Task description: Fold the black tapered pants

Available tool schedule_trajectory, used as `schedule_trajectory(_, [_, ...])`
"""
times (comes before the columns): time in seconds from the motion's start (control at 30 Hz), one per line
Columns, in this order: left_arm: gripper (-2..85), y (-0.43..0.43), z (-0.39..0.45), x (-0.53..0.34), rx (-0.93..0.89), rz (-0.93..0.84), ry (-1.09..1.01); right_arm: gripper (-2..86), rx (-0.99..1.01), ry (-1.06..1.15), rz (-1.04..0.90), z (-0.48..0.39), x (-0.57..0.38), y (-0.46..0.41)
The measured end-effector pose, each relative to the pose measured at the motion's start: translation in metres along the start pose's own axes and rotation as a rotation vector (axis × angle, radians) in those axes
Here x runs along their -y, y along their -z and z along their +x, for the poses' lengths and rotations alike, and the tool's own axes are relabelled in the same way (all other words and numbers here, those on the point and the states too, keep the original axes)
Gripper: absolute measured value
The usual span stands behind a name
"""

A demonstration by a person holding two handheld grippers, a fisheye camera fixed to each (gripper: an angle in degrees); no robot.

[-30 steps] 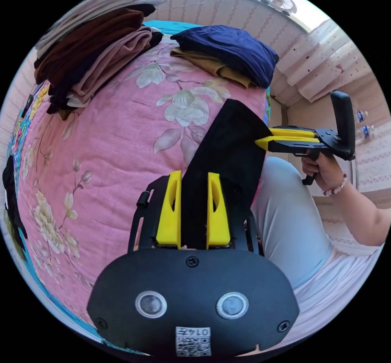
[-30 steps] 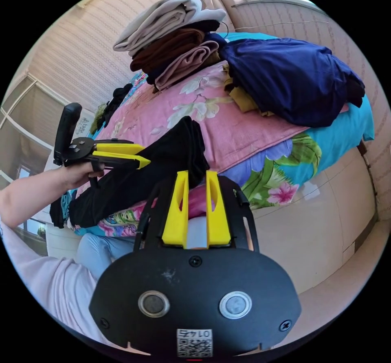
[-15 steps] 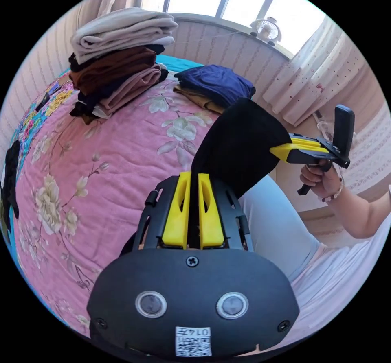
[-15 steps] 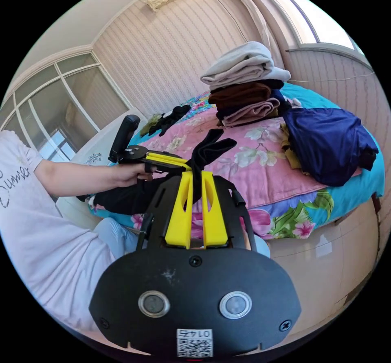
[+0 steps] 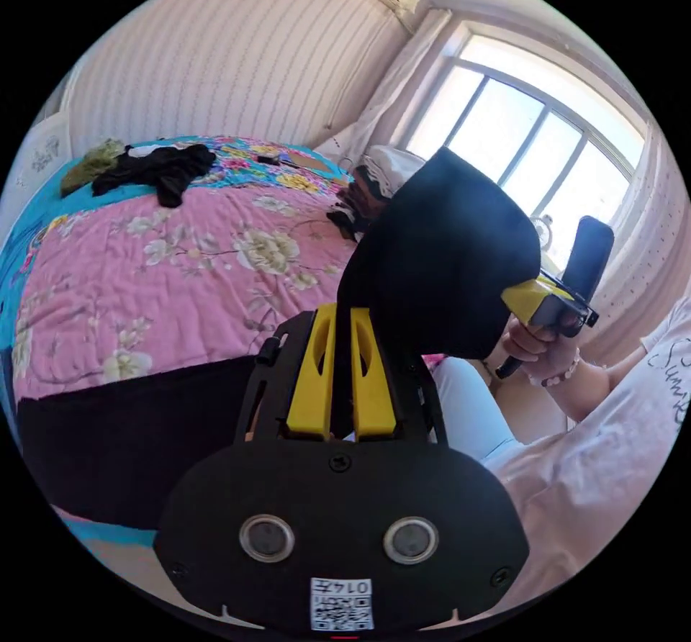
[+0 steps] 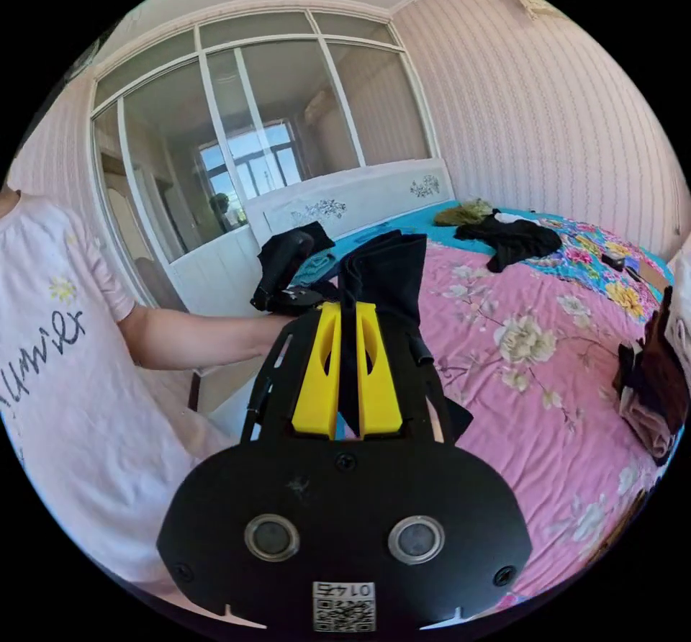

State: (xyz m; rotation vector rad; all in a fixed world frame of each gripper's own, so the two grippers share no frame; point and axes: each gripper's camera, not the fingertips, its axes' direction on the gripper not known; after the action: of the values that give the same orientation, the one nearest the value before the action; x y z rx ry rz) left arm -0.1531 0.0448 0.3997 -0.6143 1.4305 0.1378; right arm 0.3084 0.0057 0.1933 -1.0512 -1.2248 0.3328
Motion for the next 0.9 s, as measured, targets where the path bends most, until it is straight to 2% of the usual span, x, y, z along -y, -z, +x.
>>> schedule_trajectory(0.13, [5.2, 0.076, -0.091, -0.062, 0.139, 0.029, 0.305, 3.3, 0.066, 0.011, -0.179, -0.031, 0.059, -0.127])
schedule_trajectory(0.27, [5.0, 0.142, -0.163, -0.160, 0.167, 0.105, 0.684, 3.0, 0.192, 0.013, -0.464, -0.058, 0.074, -0.252])
schedule_trajectory(0.37, [4.4, 0.181, -0.185, -0.216, 0.192, 0.164, 0.852, 2.6, 0.238, 0.012, -0.530, -0.074, 0.079, -0.292])
schedule_trajectory(0.6, [5.1, 0.231, -0.194, -0.258, 0.136, 0.249, 0.914, 4.9, 0.043, 0.087, -0.657, -0.074, 0.106, -0.357])
schedule_trajectory(0.8, [6.3, 0.249, -0.174, -0.215, 0.189, 0.205, 0.716, 7.4, -0.094, 0.220, -0.792, -0.087, 0.136, -0.442])
schedule_trajectory(0.9, [7.7, 0.247, -0.167, -0.191, 0.316, 0.135, 0.627, 8.2, -0.142, 0.247, -0.864, -0.091, 0.141, -0.479])
